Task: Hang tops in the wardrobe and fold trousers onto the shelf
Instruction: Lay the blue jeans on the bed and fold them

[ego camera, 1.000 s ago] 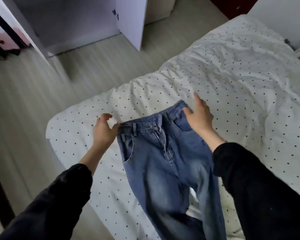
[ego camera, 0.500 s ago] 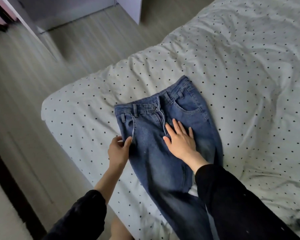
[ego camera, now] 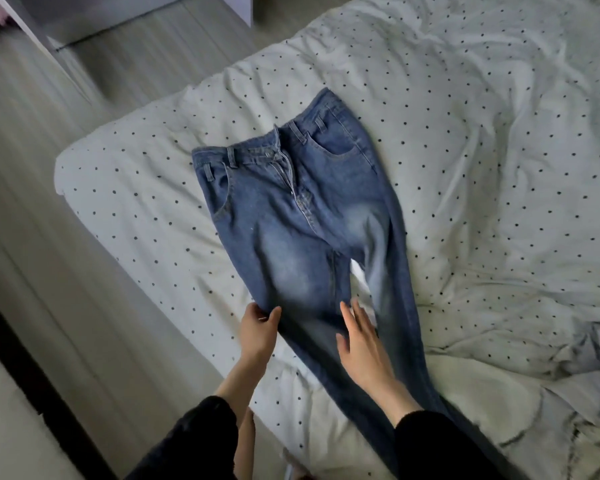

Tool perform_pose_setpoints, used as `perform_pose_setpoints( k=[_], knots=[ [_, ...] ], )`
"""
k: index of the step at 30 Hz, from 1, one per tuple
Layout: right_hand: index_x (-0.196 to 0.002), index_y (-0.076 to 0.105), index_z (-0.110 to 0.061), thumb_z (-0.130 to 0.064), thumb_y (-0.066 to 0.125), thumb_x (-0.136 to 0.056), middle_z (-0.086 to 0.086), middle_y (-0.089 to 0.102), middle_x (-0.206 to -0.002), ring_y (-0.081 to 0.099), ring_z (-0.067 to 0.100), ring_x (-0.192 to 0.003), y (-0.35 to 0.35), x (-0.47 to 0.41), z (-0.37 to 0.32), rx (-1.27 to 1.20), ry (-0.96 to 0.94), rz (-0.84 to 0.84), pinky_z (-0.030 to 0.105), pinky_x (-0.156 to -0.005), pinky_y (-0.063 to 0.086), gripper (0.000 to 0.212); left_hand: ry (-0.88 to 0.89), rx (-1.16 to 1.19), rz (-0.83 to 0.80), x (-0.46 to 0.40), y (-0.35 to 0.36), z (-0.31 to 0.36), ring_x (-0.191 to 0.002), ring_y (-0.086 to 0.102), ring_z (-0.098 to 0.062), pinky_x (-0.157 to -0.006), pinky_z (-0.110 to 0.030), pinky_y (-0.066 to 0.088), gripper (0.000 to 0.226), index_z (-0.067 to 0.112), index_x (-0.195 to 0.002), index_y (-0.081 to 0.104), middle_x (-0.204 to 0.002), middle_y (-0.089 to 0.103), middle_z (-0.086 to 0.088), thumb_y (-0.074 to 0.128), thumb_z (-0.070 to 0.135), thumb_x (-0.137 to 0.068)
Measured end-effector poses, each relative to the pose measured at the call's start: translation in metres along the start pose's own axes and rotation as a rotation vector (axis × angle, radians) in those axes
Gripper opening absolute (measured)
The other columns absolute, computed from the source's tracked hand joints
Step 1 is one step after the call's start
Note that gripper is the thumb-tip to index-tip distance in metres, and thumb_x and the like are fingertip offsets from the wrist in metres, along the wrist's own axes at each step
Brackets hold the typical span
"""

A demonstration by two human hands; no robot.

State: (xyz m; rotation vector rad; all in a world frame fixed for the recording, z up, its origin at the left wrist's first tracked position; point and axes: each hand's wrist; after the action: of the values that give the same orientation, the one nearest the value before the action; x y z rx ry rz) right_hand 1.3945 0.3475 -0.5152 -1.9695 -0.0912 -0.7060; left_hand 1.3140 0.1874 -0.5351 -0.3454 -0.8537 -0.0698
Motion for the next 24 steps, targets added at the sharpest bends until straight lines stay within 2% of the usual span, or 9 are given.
perform_pose_setpoints(
  k=[2, 4, 7, 11, 17, 19, 21, 22, 24],
  knots=[
    [-0.152, 0.009, -0.019, -0.023, 0.04, -0.1, 0.005, 0.005, -0.16, 0.007, 0.017, -0.147, 0.017, 0.02, 0.023, -0.028, 0.071, -0.066, 0.026, -0.115, 0.014, 0.06, -0.014, -0.006, 0.001, 0.009, 0.015, -0.02, -0.081, 0.054, -0.023, -0.071, -0.031, 0.041, 0.012, 0.007, -0.095, 0.05, -0.084, 0.057, -0.004, 0.057, 0.015, -0.091],
    [-0.151, 0.011, -0.019, -0.024, 0.041, -0.1, 0.005, 0.005, -0.16, 0.009, 0.018, -0.146, 0.035, 0.043, 0.045, -0.037, 0.085, -0.113, 0.025, -0.114, 0.015, 0.06, -0.033, -0.026, -0.013, 0.024, 0.035, -0.049, -0.079, 0.056, -0.024, -0.069, -0.031, 0.042, 0.011, 0.004, -0.094, 0.054, -0.085, 0.061, -0.008, 0.058, 0.013, -0.089],
    [-0.151, 0.016, -0.018, -0.025, 0.042, -0.099, 0.006, 0.008, -0.159, 0.012, 0.019, -0.146, 0.069, 0.078, 0.086, -0.003, 0.055, -0.183, 0.028, -0.115, 0.017, 0.058, -0.03, -0.021, -0.042, 0.054, 0.077, -0.103, -0.075, 0.057, -0.025, -0.065, -0.031, 0.044, 0.011, 0.002, -0.091, 0.061, -0.084, 0.065, -0.012, 0.058, 0.013, -0.089],
    [-0.15, 0.019, -0.018, -0.027, 0.042, -0.099, 0.005, 0.011, -0.159, 0.016, 0.021, -0.145, 0.104, 0.133, 0.142, 0.084, 0.079, -0.235, 0.036, -0.114, 0.025, 0.058, -0.053, -0.022, -0.076, 0.096, 0.13, -0.163, -0.075, 0.06, -0.023, -0.071, -0.033, 0.05, 0.013, 0.003, -0.091, 0.064, -0.081, 0.066, -0.009, 0.059, 0.015, -0.09],
    [-0.147, 0.029, -0.009, -0.019, 0.049, -0.094, 0.011, 0.019, -0.156, 0.024, 0.027, -0.142, 0.13, 0.181, 0.186, 0.166, 0.092, -0.114, 0.039, -0.109, 0.032, 0.057, -0.032, -0.072, -0.032, 0.127, 0.174, -0.192, -0.073, 0.056, -0.022, -0.065, -0.029, 0.043, 0.013, 0.006, -0.085, 0.059, -0.079, 0.062, -0.008, 0.056, 0.016, -0.092],
    [-0.14, 0.041, -0.004, -0.017, 0.066, -0.084, 0.016, 0.033, -0.15, 0.04, 0.032, -0.134, 0.141, 0.193, 0.195, 0.2, 0.067, -0.079, 0.042, -0.099, 0.043, 0.062, -0.014, -0.041, 0.017, 0.138, 0.179, -0.199, -0.077, 0.056, -0.025, -0.068, -0.029, 0.043, 0.007, 0.007, -0.089, 0.056, -0.083, 0.06, -0.01, 0.053, 0.013, -0.093],
    [-0.128, 0.055, -0.002, -0.02, 0.084, -0.062, 0.018, 0.052, -0.135, 0.058, 0.032, -0.116, 0.15, 0.217, 0.197, 0.244, 0.051, -0.037, 0.041, -0.079, 0.055, 0.074, -0.008, -0.008, 0.048, 0.16, 0.168, -0.214, -0.081, 0.057, -0.027, -0.07, -0.032, 0.045, 0.006, 0.007, -0.094, 0.054, -0.087, 0.06, -0.012, 0.049, 0.011, -0.094],
    [-0.126, 0.058, -0.002, -0.022, 0.088, -0.054, 0.017, 0.056, -0.131, 0.061, 0.03, -0.112, 0.154, 0.219, 0.199, 0.274, 0.064, -0.038, 0.04, -0.074, 0.056, 0.081, -0.034, 0.0, 0.062, 0.16, 0.163, -0.221, -0.083, 0.057, -0.028, -0.072, -0.034, 0.045, 0.008, 0.007, -0.097, 0.053, -0.09, 0.06, -0.014, 0.048, 0.012, -0.095],
    [-0.131, 0.054, -0.005, -0.024, 0.089, -0.05, 0.015, 0.054, -0.135, 0.058, 0.029, -0.116, 0.161, 0.232, 0.197, 0.309, 0.104, -0.049, 0.043, -0.076, 0.055, 0.09, -0.072, -0.006, 0.108, 0.163, 0.143, -0.237, -0.087, 0.058, -0.033, -0.075, -0.038, 0.047, 0.01, 0.007, -0.099, 0.053, -0.096, 0.061, -0.018, 0.047, 0.014, -0.095]
  ],
)
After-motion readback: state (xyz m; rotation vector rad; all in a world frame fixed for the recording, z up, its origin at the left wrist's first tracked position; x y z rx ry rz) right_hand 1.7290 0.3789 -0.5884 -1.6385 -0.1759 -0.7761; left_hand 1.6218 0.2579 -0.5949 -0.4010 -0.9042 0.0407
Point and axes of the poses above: each hand's wrist, its own x-axis away from the middle knuckle, its own y-axis out of the palm, z = x × y
